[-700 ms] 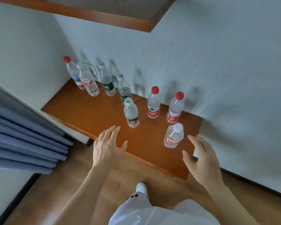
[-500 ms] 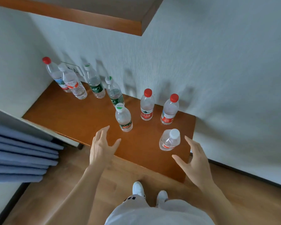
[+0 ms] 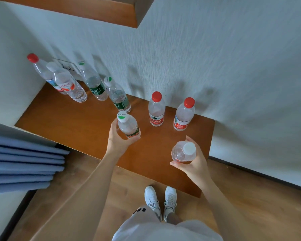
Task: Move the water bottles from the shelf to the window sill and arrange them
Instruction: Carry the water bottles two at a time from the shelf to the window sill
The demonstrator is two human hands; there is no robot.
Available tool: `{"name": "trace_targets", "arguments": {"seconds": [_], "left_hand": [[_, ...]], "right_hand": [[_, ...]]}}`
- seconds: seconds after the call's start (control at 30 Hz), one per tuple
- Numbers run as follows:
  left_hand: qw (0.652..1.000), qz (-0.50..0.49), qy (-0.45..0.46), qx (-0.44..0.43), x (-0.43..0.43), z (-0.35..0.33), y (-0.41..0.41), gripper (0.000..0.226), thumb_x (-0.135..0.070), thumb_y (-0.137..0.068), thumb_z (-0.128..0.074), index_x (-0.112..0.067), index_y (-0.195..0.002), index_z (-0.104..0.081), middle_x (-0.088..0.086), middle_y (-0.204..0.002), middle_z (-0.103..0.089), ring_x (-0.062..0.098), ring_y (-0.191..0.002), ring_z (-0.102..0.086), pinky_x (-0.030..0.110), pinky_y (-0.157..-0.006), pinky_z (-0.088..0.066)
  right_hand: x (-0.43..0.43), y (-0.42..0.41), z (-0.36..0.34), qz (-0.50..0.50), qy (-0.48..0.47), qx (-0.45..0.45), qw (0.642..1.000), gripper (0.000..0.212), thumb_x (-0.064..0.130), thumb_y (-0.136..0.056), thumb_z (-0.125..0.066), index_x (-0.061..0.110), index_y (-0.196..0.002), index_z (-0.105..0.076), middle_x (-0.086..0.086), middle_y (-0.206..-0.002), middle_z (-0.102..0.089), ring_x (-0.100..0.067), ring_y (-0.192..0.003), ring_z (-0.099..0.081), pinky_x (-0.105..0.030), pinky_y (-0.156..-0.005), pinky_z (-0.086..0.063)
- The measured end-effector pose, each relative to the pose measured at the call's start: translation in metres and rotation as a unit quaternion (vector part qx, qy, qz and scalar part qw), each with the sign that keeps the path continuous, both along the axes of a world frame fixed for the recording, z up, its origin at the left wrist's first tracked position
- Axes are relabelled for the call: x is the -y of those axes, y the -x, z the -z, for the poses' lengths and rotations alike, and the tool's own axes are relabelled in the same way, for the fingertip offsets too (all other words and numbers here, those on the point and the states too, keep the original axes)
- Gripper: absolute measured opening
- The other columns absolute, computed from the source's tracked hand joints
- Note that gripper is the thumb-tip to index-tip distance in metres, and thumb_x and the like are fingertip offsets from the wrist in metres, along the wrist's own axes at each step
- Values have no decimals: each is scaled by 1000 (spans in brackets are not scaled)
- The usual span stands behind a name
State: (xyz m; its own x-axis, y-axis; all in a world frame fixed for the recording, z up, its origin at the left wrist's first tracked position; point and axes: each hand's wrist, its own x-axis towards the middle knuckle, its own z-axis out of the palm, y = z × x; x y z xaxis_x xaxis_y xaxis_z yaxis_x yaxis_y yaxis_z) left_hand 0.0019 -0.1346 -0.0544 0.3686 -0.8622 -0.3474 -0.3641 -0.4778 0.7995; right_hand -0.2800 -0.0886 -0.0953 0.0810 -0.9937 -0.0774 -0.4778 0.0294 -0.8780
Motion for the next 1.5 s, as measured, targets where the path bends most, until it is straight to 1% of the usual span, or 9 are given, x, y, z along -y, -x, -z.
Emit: {"name": "trace_targets", "arguments": {"seconds": [0.13,0.33,0.73,0.83,0.93,1.1,1.2,1.33,1.5], "left_hand": [[1000,10,21,-11,6,-1,7,97,-35,-68,-88,-27,-145,-29,-3,-141,-47,12,-123,-45,31,-100,-45],[999,-17,27,-35,14,-12,16,73,-33,-75,-83,-29,-134,-40,-6,-123,-54,17,-114,-51,40,-99,-50],[990,10,98,-101,-8,-62,37,71,-41,-73,-82,-36,-131,-42,-7,-117,-59,15,-108,-59,32,-89,-54],[985,22,138,-104,-13,-80,44,77,-47,-69,-81,-31,-134,-43,-6,-117,-62,12,-108,-62,28,-86,-55],[979,23,175,-101,-17,-101,49,63,-32,-76,-82,-33,-128,-46,-10,-111,-63,0,-100,-63,13,-72,-53],[971,3,216,-103,-29,-124,43,64,-35,-73,-82,-32,-127,-48,-11,-109,-63,-3,-99,-62,10,-69,-51],[970,-30,221,-94,-42,-133,33,58,-36,-75,-82,-46,-118,-44,-17,-109,-60,-5,-98,-61,8,-65,-50],[966,-87,233,-75,-67,-140,11,56,-31,-77,-81,-42,-119,-46,-13,-110,-61,6,-100,-63,12,-67,-52],[948,-179,259,-47,-106,-152,-11,47,-30,-76,-81,-47,-105,-48,-10,-101,-62,-1,-92,-63,10,-62,-50]], "right_hand": [[5,-6,2,17,41,2,999,81,65,-68,-79,16,-128,-55,6,-121,-64,-5,-113,-61,-15,-95,-50],[10,-13,-1,39,35,-24,998,76,62,-66,-77,13,-121,-58,14,-108,-61,16,-104,-56,1,-84,-44],[48,-23,-70,71,42,44,996,61,35,-72,-88,43,-117,-48,29,-108,-59,13,-103,-60,-4,-79,-50],[59,-28,-90,72,46,74,994,66,38,-70,-88,32,-125,-52,17,-113,-66,-4,-103,-67,-21,-87,-58],[65,-33,-106,71,45,93,992,70,39,-68,-89,22,-127,-55,8,-113,-69,-11,-102,-69,-29,-86,-60],[62,-50,-138,59,60,109,990,64,35,-69,-89,24,-121,-54,14,-104,-67,-3,-93,-68,-8,-71,-54],[59,-65,-149,43,66,124,989,61,31,-69,-90,33,-115,-49,21,-99,-63,-1,-88,-67,-7,-66,-52],[52,-91,-153,-3,62,129,990,62,32,-70,-89,31,-116,-49,20,-98,-62,-4,-91,-66,-10,-68,-55],[36,-130,-161,-90,63,154,982,68,40,-70,-86,35,-123,-44,28,-104,-57,7,-92,-63,-3,-68,-49]]}}
